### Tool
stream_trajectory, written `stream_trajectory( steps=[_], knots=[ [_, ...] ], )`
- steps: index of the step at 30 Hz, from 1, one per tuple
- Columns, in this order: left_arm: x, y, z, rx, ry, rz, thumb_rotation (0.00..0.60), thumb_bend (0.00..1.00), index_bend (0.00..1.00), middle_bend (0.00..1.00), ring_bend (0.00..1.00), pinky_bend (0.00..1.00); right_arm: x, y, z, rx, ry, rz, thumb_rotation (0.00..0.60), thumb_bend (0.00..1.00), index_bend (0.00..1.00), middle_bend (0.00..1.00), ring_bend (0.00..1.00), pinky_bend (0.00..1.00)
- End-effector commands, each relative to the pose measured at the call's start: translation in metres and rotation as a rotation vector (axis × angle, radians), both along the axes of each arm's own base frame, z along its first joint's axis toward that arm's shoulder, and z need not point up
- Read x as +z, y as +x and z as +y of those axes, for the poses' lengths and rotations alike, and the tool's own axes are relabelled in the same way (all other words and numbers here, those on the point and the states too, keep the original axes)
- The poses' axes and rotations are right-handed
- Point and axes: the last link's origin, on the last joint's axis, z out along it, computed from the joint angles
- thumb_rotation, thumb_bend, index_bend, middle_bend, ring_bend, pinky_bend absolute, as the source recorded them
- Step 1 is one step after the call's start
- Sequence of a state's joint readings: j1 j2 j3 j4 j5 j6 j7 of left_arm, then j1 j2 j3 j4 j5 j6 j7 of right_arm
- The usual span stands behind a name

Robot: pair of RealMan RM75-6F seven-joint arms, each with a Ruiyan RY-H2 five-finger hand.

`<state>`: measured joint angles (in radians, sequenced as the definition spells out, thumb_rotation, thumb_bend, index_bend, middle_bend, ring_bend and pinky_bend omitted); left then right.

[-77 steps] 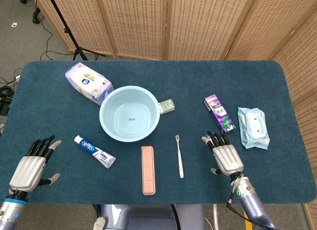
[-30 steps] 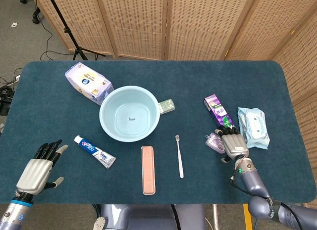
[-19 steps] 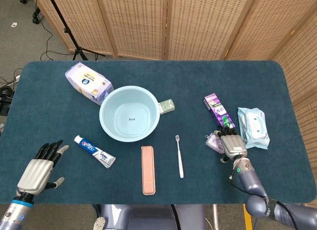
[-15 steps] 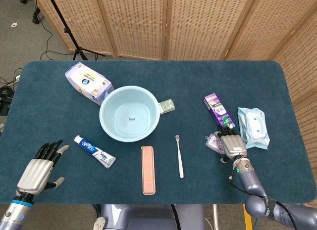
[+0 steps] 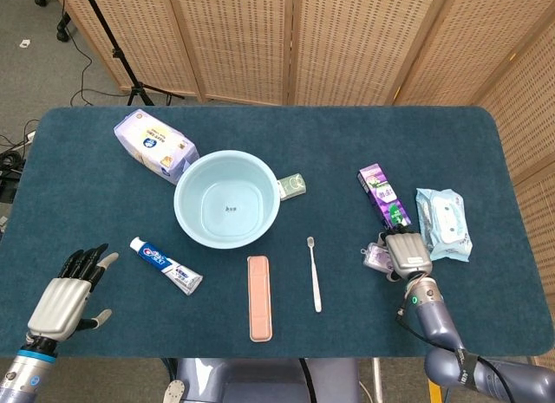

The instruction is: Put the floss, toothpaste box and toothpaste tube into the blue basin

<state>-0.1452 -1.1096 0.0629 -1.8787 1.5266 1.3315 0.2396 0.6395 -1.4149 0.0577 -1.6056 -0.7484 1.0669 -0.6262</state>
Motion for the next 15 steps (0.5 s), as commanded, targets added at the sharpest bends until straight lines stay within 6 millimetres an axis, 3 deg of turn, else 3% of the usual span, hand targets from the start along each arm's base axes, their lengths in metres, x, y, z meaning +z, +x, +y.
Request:
stream_trajectory(
  steps=[1,4,15],
  knots=[
    [0.0,0.0,0.0,0.0,0.0,0.0,0.6,0.2,0.0,0.0,0.0,0.0,0.001,-0.002,0.001,-0.001,-0.007,0.01,0.6,0.18,0.52,0.37,0.35,0.41],
    [0.0,0.0,0.0,0.0,0.002,-0.001,0.6,0.2,0.0,0.0,0.0,0.0,0.002,-0.004,0.003,-0.01,-0.004,0.017,0.6,0.19,0.57,0.42,0.41,0.45],
    [0.003,0.0,0.001,0.001,0.009,-0.009,0.6,0.2,0.0,0.0,0.0,0.0,0.013,0.004,0.004,0.016,-0.018,0.041,0.6,0.21,0.62,0.47,0.45,0.47]
  ],
)
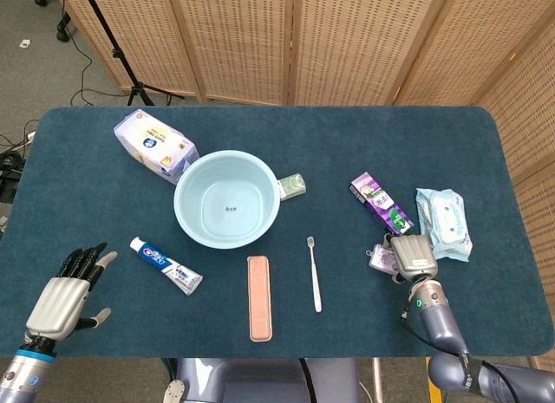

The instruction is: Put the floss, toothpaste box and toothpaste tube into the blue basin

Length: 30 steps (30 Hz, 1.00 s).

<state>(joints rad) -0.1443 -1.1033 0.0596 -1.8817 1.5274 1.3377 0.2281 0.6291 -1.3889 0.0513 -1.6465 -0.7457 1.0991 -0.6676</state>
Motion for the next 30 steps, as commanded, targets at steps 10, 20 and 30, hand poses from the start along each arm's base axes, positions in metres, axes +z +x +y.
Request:
stream_trajectory(
  steps=[10,20,30],
  knots=[
    [0.003,0.002,0.0,-0.002,0.005,-0.012,0.6,0.2,0.0,0.0,0.0,0.0,0.028,0.046,-0.005,0.095,-0.045,0.019,0.6,0.21,0.63,0.47,0.46,0.48],
    [0.012,0.003,-0.001,-0.002,0.006,-0.046,0.6,0.2,0.0,0.0,0.0,0.0,0.027,0.101,-0.007,0.184,-0.043,0.032,0.6,0.21,0.63,0.47,0.46,0.48],
    [0.005,0.001,-0.003,-0.008,-0.031,-0.041,0.6,0.2,0.0,0.0,0.0,0.0,0.011,0.14,-0.021,0.22,-0.05,0.052,0.6,0.21,0.63,0.47,0.46,0.49]
  ],
)
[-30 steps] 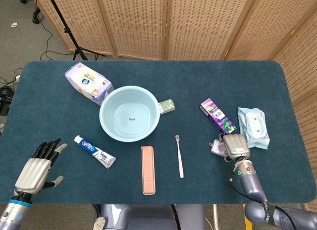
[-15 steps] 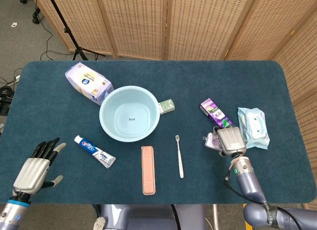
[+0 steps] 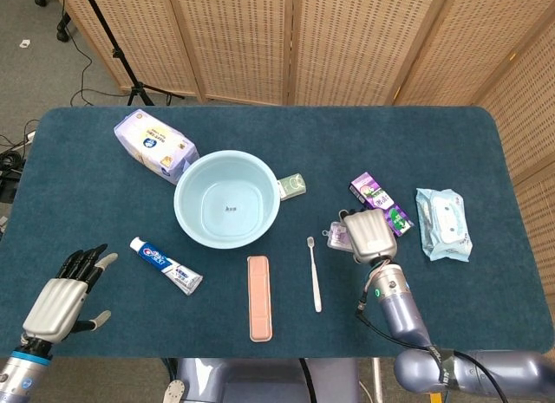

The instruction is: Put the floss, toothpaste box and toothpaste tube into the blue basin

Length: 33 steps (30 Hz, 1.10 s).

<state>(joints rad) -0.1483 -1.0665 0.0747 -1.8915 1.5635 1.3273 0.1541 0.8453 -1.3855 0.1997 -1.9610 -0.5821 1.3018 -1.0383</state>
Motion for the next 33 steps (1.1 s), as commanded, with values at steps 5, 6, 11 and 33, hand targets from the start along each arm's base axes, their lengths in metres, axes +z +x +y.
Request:
stream_trajectory(
  steps=[5,6,11,33],
  knots=[
    [-0.001,-0.003,0.004,0.008,0.01,0.002,0.6,0.2,0.0,0.0,0.0,0.0,-0.01,0.024,-0.018,0.027,-0.032,0.005,0.6,0.21,0.63,0.47,0.46,0.49],
    [0.0,-0.003,0.005,0.009,0.013,0.001,0.6,0.2,0.0,0.0,0.0,0.0,-0.012,0.028,-0.02,0.035,-0.034,0.007,0.6,0.21,0.63,0.47,0.46,0.49],
    [-0.001,-0.004,0.008,0.015,0.014,-0.007,0.6,0.2,0.0,0.0,0.0,0.0,-0.021,0.05,-0.03,0.069,-0.038,0.007,0.6,0.21,0.63,0.47,0.46,0.49],
    [0.0,-0.016,0.018,0.063,0.021,-0.006,0.6,0.2,0.0,0.0,0.0,0.0,-0.091,0.128,-0.044,0.195,0.034,-0.052,0.6,0.21,0.63,0.47,0.47,0.5]
  ],
)
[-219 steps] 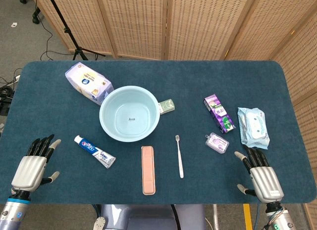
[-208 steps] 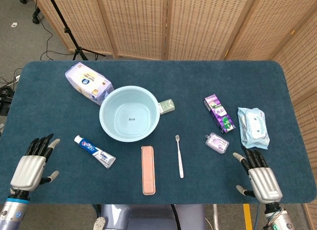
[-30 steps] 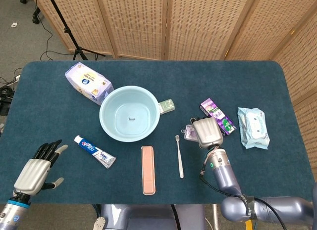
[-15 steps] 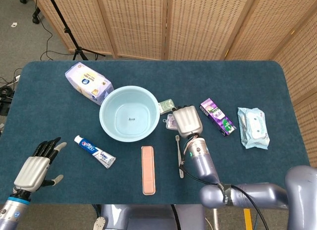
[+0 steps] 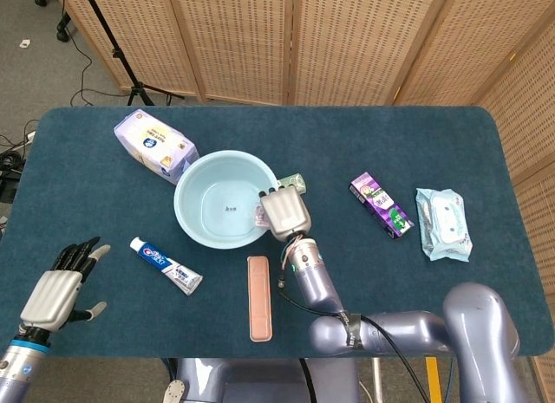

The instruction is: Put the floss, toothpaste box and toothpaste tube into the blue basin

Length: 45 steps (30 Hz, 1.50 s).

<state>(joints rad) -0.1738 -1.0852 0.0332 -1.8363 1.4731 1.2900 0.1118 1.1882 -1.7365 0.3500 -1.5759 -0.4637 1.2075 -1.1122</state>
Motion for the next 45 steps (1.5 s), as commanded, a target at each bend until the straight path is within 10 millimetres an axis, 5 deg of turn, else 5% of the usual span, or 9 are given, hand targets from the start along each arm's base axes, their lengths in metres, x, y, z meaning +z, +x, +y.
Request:
stream_trajectory(
  steps=[1,18,29,40,45],
  knots=[
    [0.0,-0.001,0.001,0.004,0.0,-0.001,0.6,0.2,0.0,0.0,0.0,0.0,-0.009,0.009,0.002,0.018,0.013,-0.007,0.6,0.21,0.63,0.47,0.47,0.5],
    [0.0,-0.001,0.002,0.006,0.002,-0.001,0.6,0.2,0.0,0.0,0.0,0.0,-0.03,0.043,0.02,0.072,0.054,-0.048,0.6,0.19,0.57,0.4,0.45,0.5],
    [0.002,0.001,0.001,0.0,0.01,-0.004,0.6,0.2,0.0,0.0,0.0,0.0,-0.027,0.055,0.027,0.101,0.057,-0.076,0.6,0.16,0.39,0.16,0.17,0.48],
    [0.003,0.001,0.002,0.0,0.014,-0.006,0.6,0.2,0.0,0.0,0.0,0.0,-0.026,0.053,0.03,0.098,0.063,-0.081,0.6,0.16,0.29,0.03,0.0,0.36],
    [0.002,0.001,0.001,-0.001,0.012,-0.003,0.6,0.2,0.0,0.0,0.0,0.0,-0.025,0.052,0.029,0.105,0.06,-0.08,0.6,0.15,0.26,0.0,0.0,0.32]
  ],
)
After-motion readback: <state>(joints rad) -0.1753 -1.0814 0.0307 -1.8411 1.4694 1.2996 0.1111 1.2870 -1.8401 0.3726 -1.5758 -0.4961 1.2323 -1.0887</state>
